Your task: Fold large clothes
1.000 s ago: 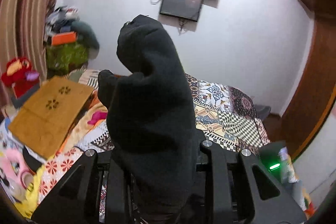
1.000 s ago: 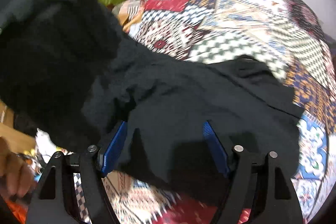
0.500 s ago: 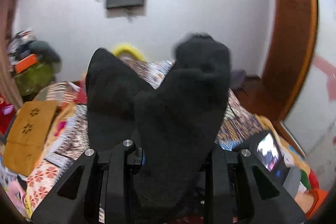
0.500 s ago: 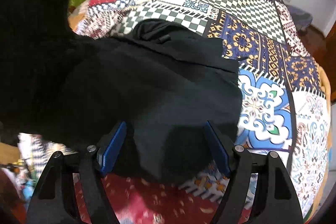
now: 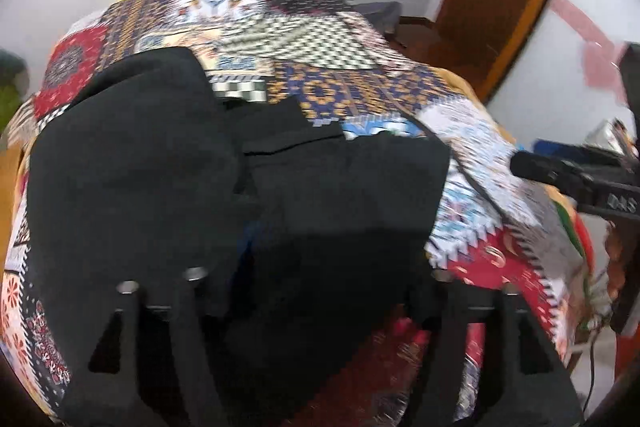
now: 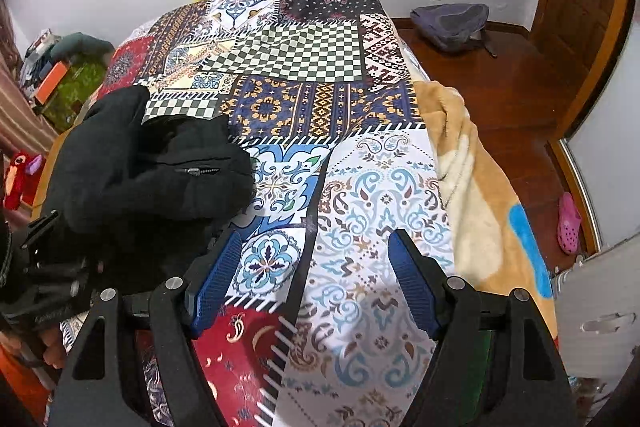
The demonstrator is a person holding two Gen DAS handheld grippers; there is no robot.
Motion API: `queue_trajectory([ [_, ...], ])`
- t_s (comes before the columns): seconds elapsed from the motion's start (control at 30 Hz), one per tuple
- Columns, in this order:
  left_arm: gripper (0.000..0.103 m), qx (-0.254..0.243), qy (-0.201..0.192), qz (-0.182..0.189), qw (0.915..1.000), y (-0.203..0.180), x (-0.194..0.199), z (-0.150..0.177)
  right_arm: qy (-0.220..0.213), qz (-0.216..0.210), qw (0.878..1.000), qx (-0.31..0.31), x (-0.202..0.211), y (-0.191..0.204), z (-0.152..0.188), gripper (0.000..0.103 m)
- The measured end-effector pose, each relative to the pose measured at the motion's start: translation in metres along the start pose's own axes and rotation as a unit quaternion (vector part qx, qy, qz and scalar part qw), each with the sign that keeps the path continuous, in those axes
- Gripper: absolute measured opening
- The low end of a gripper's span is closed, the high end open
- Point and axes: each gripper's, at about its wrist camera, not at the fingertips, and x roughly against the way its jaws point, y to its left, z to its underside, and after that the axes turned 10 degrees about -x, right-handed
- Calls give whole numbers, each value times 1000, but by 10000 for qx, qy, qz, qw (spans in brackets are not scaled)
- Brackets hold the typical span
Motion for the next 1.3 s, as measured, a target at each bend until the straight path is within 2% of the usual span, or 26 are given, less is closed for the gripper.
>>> queue_trajectory([
  [0.17, 76, -240, -65, -104, 9996, -13, 34, 1, -59, -255, 9997, 34, 11, 14, -8, 73],
  [0.33, 76, -338, -617, -165, 9974, -6, 88, 9, -361, -341, 9978, 434, 28, 45, -6, 73],
  [0.5, 84, -219, -1161, -709, 9905, 27, 139, 16, -472, -662, 9933, 817, 39, 86, -7, 73],
  [0.6, 85, -61, -1206, -1098, 9866, 56, 151, 21, -489, -881, 9893, 1053, 40, 113, -6, 73],
  [0.73, 85, 220, -1000, -1339, 9857, 92, 149, 31, -409, -1087, 9841, 1342, 32, 144, -2, 73],
  [0.9, 85, 499, -578, -1265, 9890, 116, 119, 50, -93, -999, 9837, 1492, 3, 157, 7, 73],
  [1.03, 86, 586, -285, -1018, 9927, 118, 91, 64, 220, -861, 9872, 1322, -22, 139, 16, 73],
  [1.13, 91, 699, -365, -917, 9927, 120, 83, 71, 429, -720, 9893, 1192, -36, 120, 21, 75],
  [1.2, 100, 791, -404, -940, 9916, 121, 78, 75, 651, -777, 9892, 1058, -46, 109, 24, 79],
  [1.3, 102, 935, -363, -720, 9924, 122, 68, 82, 1056, -907, 9869, 819, -65, 95, 30, 80],
])
